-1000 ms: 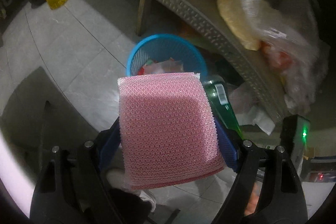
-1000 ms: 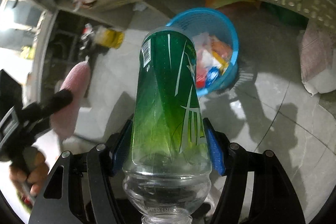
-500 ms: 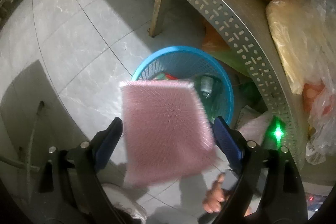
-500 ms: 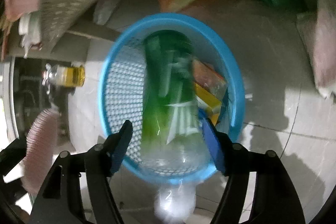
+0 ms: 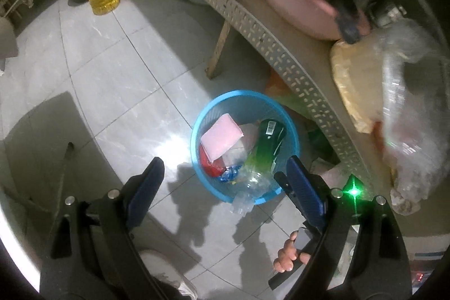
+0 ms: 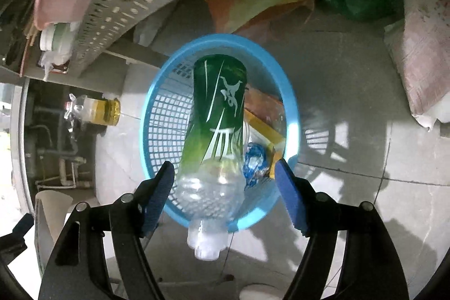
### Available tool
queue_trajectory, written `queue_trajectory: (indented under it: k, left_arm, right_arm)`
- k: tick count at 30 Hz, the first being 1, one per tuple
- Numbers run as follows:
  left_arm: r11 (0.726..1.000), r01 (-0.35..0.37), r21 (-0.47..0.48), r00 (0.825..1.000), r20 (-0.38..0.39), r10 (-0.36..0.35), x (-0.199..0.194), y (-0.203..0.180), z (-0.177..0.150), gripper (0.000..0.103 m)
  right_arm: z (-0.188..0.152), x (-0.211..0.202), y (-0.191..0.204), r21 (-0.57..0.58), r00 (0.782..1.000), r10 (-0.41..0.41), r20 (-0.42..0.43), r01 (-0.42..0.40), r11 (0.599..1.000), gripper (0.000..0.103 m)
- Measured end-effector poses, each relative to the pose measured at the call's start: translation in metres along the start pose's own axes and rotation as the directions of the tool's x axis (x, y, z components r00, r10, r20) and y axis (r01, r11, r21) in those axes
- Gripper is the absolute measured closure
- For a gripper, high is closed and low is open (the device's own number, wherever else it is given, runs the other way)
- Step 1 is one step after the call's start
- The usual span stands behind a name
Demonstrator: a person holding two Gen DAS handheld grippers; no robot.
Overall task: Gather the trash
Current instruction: 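Lower the green bottle into the wastebasket and open the right gripper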
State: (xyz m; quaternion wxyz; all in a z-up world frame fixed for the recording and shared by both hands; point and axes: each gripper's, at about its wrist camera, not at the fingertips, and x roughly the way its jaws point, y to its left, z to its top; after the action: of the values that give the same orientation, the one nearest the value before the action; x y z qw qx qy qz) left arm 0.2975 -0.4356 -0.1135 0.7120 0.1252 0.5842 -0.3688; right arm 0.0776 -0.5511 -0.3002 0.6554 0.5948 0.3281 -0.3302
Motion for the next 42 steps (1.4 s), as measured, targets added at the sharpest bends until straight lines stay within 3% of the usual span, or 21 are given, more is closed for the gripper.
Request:
queue_trajectory:
  k: [4,10,14,18,19,23,28,33,42]
  left_arm:
    - [0.999,0.039,0.016,0.998,0.047,-0.039,-0.046,0.005,-0.021,0.019]
    - [0.995,0.087,0.04,0.984,0.154,-0.092,-0.13,0.028,-0.068,0.019]
    - [0.997,0.053,0.061,0.96,0.272,-0.068,-0.185,0.051,-0.106,0.019]
    - [0.998,0.061,0.026,0.942,0.329,-0.066,-0.216,0.075,-0.138,0.019]
    - [0.998,0.059,0.017,0.939,0.339,-0.062,-0.221,0.08,-0.144,0.019]
    - [0.997,0.079,-0.004,0.925,0.374,-0.071,-0.238,0.099,-0.165,0.019]
    - [0.994,0.107,-0.04,0.92,0.383,-0.083,-0.24,0.114,-0.179,0.019]
    - [0.994,0.103,-0.041,0.919,0.386,-0.08,-0.238,0.118,-0.185,0.019]
    - [0.994,0.078,-0.073,0.919,0.393,-0.044,-0.24,0.124,-0.186,0.019]
  right_arm:
    - [-0.008,0.0,0.002,-0.037,0.999,0.0,-0.039,-0.001,0.999,0.031]
    - [-0.011,0.031,0.013,-0.092,0.99,-0.077,-0.12,0.066,0.994,0.029]
    - [-0.01,0.05,0.027,-0.131,0.984,-0.11,-0.138,0.092,0.987,0.025]
    - [-0.012,0.063,0.038,-0.14,0.975,-0.139,-0.172,0.116,0.983,0.027]
    - [-0.014,0.063,0.04,-0.15,0.975,-0.147,-0.169,0.122,0.981,0.033]
    - [-0.017,0.061,0.044,-0.203,0.971,-0.175,-0.162,0.141,0.969,0.034]
    - [-0.016,0.035,0.051,-0.291,0.973,-0.198,-0.117,0.157,0.944,0.034]
    - [-0.013,0.021,0.069,-0.336,0.982,-0.153,-0.107,0.109,0.936,0.034]
    - [-0.014,0.058,0.099,-0.321,0.982,-0.155,-0.105,0.113,0.94,0.034]
